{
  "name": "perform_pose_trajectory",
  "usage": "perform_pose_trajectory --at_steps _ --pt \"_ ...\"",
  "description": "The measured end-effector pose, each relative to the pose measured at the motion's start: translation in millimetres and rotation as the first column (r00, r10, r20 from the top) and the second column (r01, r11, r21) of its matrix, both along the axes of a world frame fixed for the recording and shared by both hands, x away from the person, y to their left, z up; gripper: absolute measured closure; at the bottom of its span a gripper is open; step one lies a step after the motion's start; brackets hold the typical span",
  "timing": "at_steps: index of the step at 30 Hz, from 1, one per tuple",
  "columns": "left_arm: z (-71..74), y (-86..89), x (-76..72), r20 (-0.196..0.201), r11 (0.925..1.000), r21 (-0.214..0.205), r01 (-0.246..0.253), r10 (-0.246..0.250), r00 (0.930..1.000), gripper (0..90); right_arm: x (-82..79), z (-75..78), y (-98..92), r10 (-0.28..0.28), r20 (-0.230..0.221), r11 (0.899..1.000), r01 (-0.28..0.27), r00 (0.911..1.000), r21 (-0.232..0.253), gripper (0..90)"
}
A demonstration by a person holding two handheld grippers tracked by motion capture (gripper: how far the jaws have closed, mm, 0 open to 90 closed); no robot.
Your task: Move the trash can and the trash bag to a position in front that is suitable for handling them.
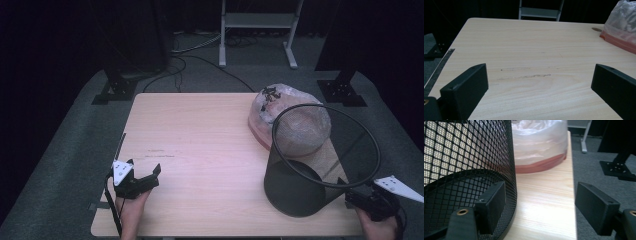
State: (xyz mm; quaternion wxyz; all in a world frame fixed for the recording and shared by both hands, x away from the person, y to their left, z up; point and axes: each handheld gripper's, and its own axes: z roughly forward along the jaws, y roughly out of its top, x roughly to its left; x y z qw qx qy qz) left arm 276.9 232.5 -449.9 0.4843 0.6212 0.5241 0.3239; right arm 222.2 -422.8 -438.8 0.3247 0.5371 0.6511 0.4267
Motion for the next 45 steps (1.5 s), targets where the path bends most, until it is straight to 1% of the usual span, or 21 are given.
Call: perform_pose_trajectory --at_steps 7,13,17,20,22,29,32,34,38,44,45 --pt "-0.6 1.6 -0.5 -0.001 1.0 -0.003 -0.003 0.003 1.0 0.0 9.4 2.2 23.5 0.069 -0.006 0.997 -0.069 0.9976 -0.014 23.4" --pt "-1.0 4.5 -0.3 -0.002 0.9999 -0.013 -0.01 0.01 1.0 0.0 17.5 3.9 48.9 0.134 -0.01 0.991 -0.134 0.9909 -0.026 23.4" --pt "-1.0 6.4 -0.4 -0.001 0.9998 -0.015 -0.013 0.013 0.9999 0.0 23.6 4.9 64.6 0.178 -0.014 0.984 -0.178 0.9839 -0.024 23.3" --pt "-1.0 7.0 -0.5 -0.001 0.9998 -0.016 -0.014 0.014 0.9999 0.0 27.7 6.3 75.6 0.206 -0.014 0.977 -0.207 0.9784 -0.043 23.3" --pt "-0.7 7.5 -0.7 -0.001 0.9997 -0.018 -0.018 0.018 0.9998 0.0 29.7 6.8 82.1 0.222 -0.015 0.974 -0.223 0.9749 -0.047 23.3" --pt "-0.8 8.4 -0.8 -0.002 0.9996 -0.022 -0.018 0.018 0.9998 0.0 30.5 6.4 102.9 0.281 -0.007 0.958 -0.281 0.9597 -0.049 23.4" --pt "-0.5 8.8 -1.0 0.0 0.9995 -0.023 -0.02 0.02 0.9998 0.0 28.2 6.6 111.5 0.314 0.0 0.948 -0.314 0.9494 -0.046 23.4" --pt "-0.4 9.4 -1.1 0.001 0.9994 -0.025 -0.023 0.023 0.9997 0.0 25.8 7.2 117.8 0.332 0.003 0.942 -0.331 0.9433 -0.059 23.3" --pt "-0.5 10.3 -1.1 0.001 0.9993 -0.027 -0.026 0.026 0.9997 0.0 21.7 8.4 129.5 0.374 0.005 0.925 -0.373 0.9274 -0.07 23.3" --pt "-0.6 10.8 -1.1 0.0 0.9993 -0.026 -0.028 0.028 0.9996 0.0 17.6 9.7 144.9 0.438 0.007 0.897 -0.437 0.899 -0.065 23.3" --pt "-0.7 10.9 -1.0 0.0 0.9992 -0.027 -0.029 0.029 0.9996 0.0 17.1 9.6 147.1 0.455 0.006 0.889 -0.454 0.8903 -0.057 23.3"
